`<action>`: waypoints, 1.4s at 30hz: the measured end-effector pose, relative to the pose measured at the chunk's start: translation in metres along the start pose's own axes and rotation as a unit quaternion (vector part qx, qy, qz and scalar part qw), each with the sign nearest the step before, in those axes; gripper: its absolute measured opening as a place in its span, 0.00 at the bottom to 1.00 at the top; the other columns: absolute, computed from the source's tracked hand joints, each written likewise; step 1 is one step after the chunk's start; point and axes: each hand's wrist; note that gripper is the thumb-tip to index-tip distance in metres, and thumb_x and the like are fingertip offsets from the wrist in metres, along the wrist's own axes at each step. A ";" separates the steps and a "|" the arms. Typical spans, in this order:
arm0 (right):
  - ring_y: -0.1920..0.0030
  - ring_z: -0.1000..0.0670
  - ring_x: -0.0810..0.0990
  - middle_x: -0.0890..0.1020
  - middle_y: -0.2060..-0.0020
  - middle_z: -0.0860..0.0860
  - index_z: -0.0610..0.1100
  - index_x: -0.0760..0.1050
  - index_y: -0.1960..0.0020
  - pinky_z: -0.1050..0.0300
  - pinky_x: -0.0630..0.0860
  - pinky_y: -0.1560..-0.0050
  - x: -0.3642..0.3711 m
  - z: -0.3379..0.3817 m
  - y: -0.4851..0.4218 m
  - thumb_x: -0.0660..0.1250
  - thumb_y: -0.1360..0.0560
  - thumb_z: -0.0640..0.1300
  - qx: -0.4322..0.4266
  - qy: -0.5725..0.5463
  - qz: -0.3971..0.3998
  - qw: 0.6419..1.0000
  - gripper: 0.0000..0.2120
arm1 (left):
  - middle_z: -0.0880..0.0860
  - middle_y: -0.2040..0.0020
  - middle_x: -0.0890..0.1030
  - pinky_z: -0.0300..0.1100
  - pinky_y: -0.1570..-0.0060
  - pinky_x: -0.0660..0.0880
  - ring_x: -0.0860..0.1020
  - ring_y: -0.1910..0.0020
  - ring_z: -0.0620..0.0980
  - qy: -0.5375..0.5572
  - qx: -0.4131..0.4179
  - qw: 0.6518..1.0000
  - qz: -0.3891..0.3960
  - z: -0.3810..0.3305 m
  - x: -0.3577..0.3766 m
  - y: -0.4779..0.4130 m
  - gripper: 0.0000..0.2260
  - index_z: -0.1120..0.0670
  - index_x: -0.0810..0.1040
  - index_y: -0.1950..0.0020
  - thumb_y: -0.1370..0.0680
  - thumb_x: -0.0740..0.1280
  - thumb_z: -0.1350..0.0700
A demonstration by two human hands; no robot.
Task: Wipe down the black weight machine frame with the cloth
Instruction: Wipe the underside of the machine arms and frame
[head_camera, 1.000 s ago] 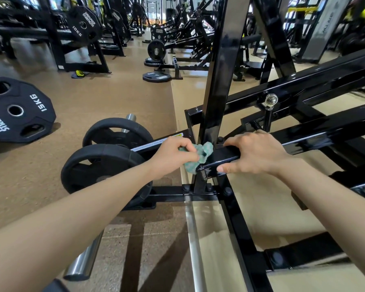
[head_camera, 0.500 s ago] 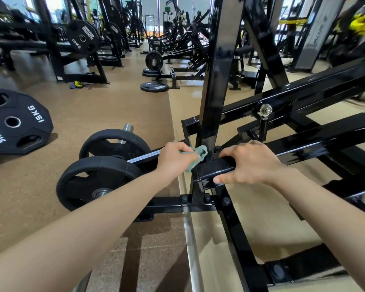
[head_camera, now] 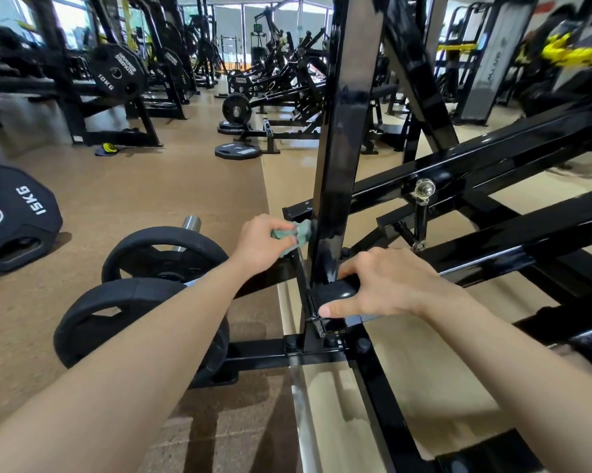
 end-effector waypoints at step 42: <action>0.42 0.49 0.82 0.81 0.39 0.52 0.50 0.69 0.25 0.54 0.76 0.39 -0.004 -0.008 0.002 0.73 0.29 0.64 0.059 -0.314 -0.123 0.940 0.37 | 0.53 0.51 0.87 0.54 0.41 0.81 0.85 0.49 0.52 0.294 -0.146 0.942 -0.064 -0.116 -0.018 0.020 0.04 0.51 0.85 0.47 0.21 0.73 0.56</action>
Point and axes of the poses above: each hand's wrist, its own y-axis away from the middle knuckle, its own x-axis out of the palm, z = x × y
